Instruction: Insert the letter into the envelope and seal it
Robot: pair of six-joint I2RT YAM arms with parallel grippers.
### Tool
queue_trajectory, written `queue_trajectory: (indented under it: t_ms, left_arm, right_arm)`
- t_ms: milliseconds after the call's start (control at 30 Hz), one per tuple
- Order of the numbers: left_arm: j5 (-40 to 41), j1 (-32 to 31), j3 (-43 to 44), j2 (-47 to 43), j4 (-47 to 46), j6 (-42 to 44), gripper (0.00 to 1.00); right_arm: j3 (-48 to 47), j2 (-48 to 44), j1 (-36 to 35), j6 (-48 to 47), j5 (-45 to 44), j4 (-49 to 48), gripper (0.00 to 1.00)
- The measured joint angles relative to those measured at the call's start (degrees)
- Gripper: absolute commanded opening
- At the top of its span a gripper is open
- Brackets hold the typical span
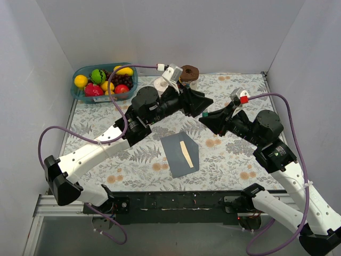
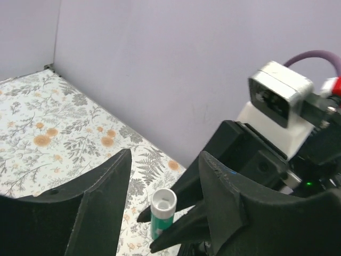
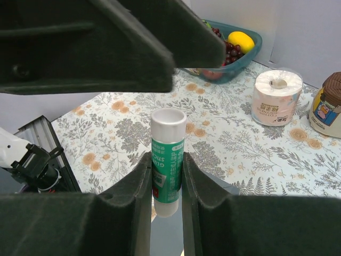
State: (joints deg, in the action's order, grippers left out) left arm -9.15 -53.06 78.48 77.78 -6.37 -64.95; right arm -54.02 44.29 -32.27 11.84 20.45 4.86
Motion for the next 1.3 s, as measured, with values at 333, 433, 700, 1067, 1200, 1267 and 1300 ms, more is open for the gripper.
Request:
queue_trajectory:
  t_ms: [333, 433, 700, 1067, 1200, 1267, 1300]
  left_arm:
    - [2.16, -0.35, 1.66, 2.54, 5.29, -0.04, 0.56]
    - [2.14, -0.39, 1.66, 2.54, 5.38, 0.02, 0.47]
    - [-0.35, -0.44, 1.79, 2.67, 5.57, 0.63, 0.45]
    - [-2.38, -0.61, 1.84, 3.52, 5.97, 0.87, 0.24]
    - [-2.45, -0.61, 1.84, 3.52, 6.03, 0.92, 0.00]
    - [-2.51, -0.61, 1.84, 3.52, 6.01, 0.94, 0.00]
    - [-2.67, -0.61, 1.84, 3.52, 5.99, 1.01, 0.00]
  right_arm:
    - [0.00, 0.07, 0.00, 0.02, -0.50, 0.22, 0.01]
    - [0.00, 0.11, 0.00, 0.02, -0.68, 0.22, 0.01]
    - [0.00, 0.37, 0.00, 0.17, -1.31, 0.33, 0.01]
    - [0.00, 0.33, 0.00, 0.20, -2.36, 0.33, 0.01]
    - [0.00, 0.31, 0.00, 0.24, -2.43, 0.35, 0.01]
    - [0.00, 0.31, 0.00, 0.28, -2.36, 0.35, 0.01]
    - [0.00, 0.31, 0.00, 0.28, -2.34, 0.37, 0.01]
